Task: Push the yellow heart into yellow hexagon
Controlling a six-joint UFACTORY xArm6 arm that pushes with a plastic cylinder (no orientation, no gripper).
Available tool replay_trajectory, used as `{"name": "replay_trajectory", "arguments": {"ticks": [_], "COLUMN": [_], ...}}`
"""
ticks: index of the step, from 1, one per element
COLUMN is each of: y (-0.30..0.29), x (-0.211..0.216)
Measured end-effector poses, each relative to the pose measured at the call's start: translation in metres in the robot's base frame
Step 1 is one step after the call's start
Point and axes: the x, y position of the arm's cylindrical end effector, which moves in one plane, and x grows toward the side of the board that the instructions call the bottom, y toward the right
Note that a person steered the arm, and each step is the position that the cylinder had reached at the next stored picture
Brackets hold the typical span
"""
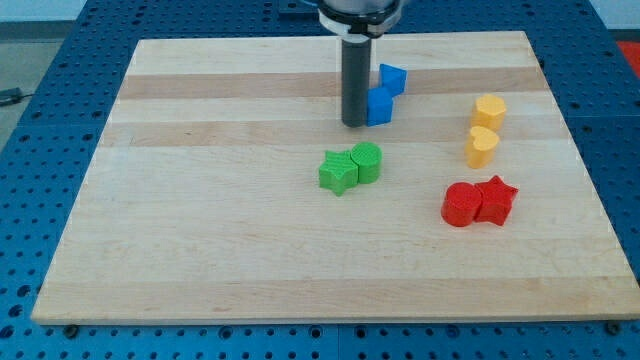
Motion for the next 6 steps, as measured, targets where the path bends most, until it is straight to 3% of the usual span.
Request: {"name": "replay_trajectory", "arguments": {"ticks": [2,5,6], "y": [0.025,0.089,0.119], "x": [-0.007,0.086,0.095]}}
